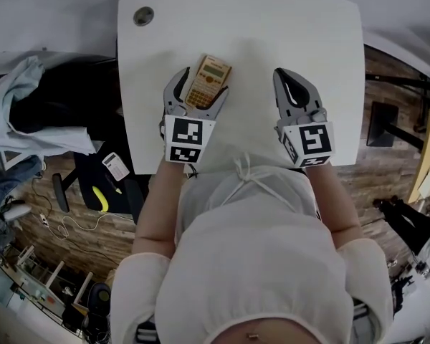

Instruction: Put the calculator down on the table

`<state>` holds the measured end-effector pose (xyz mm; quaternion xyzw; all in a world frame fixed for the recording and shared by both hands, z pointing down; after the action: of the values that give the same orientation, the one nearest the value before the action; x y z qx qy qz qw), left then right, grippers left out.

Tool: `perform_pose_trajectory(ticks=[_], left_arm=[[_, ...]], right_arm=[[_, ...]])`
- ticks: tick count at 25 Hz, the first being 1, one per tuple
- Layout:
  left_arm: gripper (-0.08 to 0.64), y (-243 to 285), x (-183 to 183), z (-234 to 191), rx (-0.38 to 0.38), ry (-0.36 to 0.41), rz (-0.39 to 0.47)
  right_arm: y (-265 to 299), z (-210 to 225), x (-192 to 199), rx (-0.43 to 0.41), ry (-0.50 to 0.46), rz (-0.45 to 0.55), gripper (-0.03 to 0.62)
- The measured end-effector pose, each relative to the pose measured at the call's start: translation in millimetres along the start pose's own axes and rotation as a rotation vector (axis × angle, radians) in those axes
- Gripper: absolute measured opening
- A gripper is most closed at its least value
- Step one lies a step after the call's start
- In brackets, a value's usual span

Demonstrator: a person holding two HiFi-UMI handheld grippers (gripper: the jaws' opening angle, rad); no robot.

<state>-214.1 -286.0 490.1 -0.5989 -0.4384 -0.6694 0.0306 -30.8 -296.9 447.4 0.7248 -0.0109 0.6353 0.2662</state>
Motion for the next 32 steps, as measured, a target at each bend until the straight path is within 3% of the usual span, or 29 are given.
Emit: perform_pose_trajectory(ticks=[1,4,9,15,20,26,29,32], left_arm=[[0.397,-10.4,-10.9,1.1,-0.027,0.017,0.053],[0.178,-39.2,-37.3,4.3,-0.107,0.060,0.175],[0.087,-75.9,-65.8,22.8,-0.100,0.098,0.303],[0.027,-113.5,-83.1,43.4,-0.050,0.118,0.370],[0.017,-141.4,-82.9,49.3,-0.043,0.131,0.394],[0.017,-158.9,-88.1,53.9,-0.057,0.152,0.471],[0.017,-159.4,-82.3,57.5,-0.049,0.139,0.424],[0.017,-160.4,-84.0,58.7,-0.043,0.155,0.473]], right_arm=[[-4.2,-0.7,-3.2,-0.003,-0.003,0.013,0.006],[-17.4,-1.8,-14.9,-0.010,-0.015,0.058,0.006],[-44.6,-4.1,-35.1,-0.022,-0.039,0.139,0.005],[-70.8,-12.2,-54.2,-0.063,-0.061,0.249,0.005],[-90.6,-17.7,-66.0,-0.097,-0.076,0.320,0.003],[-105.8,-20.0,-70.9,-0.117,-0.084,0.350,0.002],[-109.7,-19.6,-71.0,-0.115,-0.081,0.353,0.002],[-110.7,-20.7,-70.4,-0.114,-0.078,0.350,0.002]])
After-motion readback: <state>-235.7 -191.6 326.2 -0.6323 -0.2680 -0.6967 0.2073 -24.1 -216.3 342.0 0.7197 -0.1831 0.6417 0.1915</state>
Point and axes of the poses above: the fingertips, and each gripper's own axes: y forward along the fingers, z to its right, x out of its underside, the point moved 4 cm from there along -y, backward along the fingers, and after that the axes turned 10 degrees about x, right-handed, at the moved point
